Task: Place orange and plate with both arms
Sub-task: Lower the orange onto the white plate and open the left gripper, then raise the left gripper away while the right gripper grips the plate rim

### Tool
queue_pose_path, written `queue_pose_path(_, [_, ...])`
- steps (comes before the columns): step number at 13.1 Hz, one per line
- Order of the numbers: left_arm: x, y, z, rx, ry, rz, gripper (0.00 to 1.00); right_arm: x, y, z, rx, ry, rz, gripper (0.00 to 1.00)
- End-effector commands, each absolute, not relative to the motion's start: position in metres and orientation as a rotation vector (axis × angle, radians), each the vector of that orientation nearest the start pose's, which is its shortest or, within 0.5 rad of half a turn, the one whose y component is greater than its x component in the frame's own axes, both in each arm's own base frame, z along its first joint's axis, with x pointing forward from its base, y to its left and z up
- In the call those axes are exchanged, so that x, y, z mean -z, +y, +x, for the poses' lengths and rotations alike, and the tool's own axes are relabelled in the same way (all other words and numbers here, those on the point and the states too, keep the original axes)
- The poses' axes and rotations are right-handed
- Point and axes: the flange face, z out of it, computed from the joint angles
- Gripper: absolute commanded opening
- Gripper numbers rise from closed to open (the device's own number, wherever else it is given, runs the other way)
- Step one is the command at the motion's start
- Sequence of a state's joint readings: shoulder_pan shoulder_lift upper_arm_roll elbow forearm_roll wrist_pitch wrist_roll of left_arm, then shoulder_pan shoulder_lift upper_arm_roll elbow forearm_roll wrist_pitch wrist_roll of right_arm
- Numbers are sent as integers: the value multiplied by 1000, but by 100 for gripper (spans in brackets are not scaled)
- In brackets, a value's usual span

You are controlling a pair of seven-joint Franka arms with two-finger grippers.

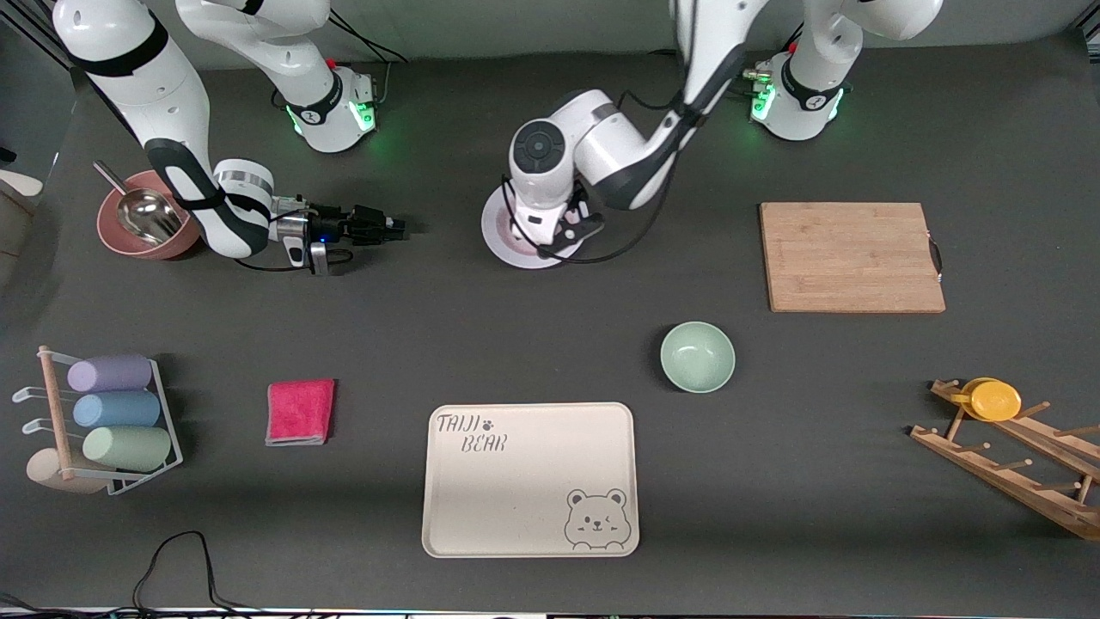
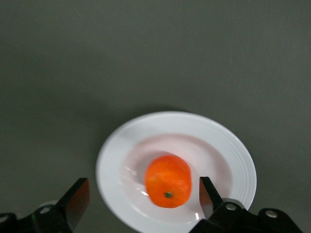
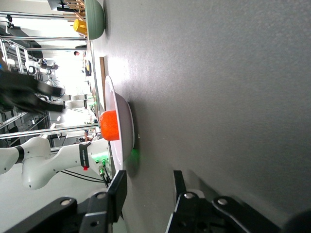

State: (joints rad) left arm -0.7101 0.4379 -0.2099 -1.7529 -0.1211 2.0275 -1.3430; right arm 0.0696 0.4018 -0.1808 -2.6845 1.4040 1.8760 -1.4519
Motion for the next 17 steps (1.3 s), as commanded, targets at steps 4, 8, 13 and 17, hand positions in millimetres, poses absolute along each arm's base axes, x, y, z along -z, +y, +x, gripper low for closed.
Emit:
queue_pose_path(4, [-467, -305, 484, -448, -536, -3013, 100, -81, 81, 308, -17, 12, -1955, 46])
queue_pose_path(8, [-517, -164, 518, -435, -387, -3100, 100, -72, 141, 299, 38, 35, -1934, 46])
queue_pose_path(13, [-533, -49, 524, -400, -192, -3120, 100, -67, 201, 287, 86, 80, -1907, 46])
queue_pose_path(17, [-559, -6, 506, -367, -169, -3063, 100, -68, 218, 283, 89, 95, -1907, 46])
